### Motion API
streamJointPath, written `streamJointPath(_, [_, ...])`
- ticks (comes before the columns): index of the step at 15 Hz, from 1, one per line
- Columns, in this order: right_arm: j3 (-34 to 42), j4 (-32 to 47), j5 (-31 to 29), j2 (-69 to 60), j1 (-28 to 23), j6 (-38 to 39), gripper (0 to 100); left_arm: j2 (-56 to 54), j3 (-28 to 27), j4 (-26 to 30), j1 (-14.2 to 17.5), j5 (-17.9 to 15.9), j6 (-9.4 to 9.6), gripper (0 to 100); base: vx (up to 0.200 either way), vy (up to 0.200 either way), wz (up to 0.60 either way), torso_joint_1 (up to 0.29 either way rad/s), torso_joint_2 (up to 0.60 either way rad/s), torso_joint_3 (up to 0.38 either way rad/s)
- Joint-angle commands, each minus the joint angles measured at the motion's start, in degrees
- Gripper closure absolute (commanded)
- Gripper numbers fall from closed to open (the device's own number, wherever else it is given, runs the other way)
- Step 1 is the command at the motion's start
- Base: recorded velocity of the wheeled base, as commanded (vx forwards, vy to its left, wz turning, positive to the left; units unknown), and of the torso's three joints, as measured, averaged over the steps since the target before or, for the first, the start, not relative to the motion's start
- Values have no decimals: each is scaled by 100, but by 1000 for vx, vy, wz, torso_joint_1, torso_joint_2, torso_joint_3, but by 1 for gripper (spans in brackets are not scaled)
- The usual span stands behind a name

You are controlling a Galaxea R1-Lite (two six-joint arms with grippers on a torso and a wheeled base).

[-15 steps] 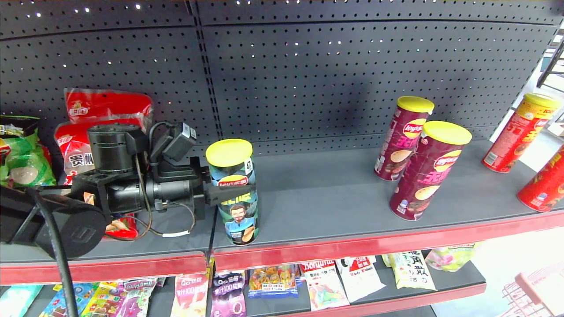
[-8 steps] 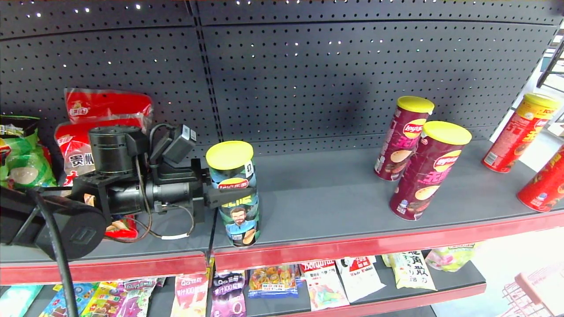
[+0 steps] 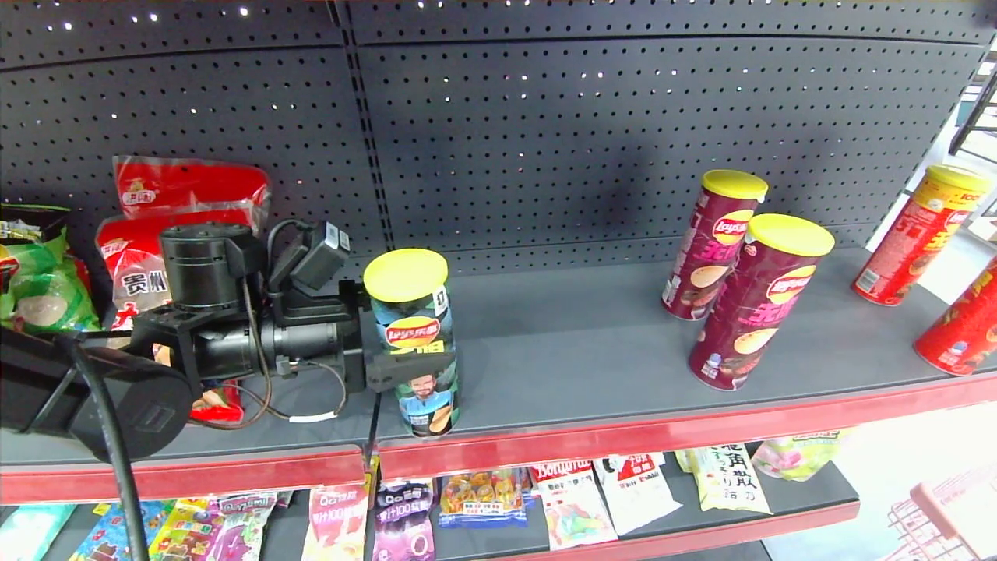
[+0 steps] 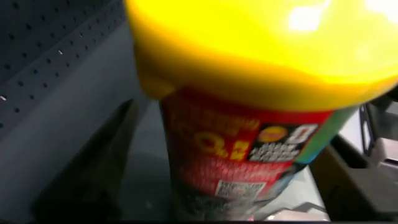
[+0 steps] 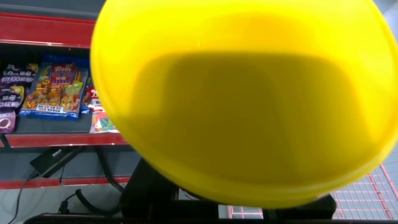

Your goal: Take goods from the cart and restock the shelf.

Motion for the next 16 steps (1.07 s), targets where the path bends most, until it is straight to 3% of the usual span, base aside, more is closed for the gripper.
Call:
streamJointPath(1, [-7,-1,1,-2,3,-2,100,12,16,-93,1,50,2,0,0,0,0,0,0,0])
streamJointPath(3, [-7,-1,1,-11,3,-2,100,4,95,-172,10,234,2,0,0,0,0,0,0,0])
streamJointPath(7, [-7,-1,1,-2,3,-2,100,-32,578,-945,19,630,-16,0,0,0,0,0,0,0])
streamJointPath(16, [2,-1,1,-2,3,-10,100,-234,1018,-1297,326,560,-33,0,0,0,0,0,0,0])
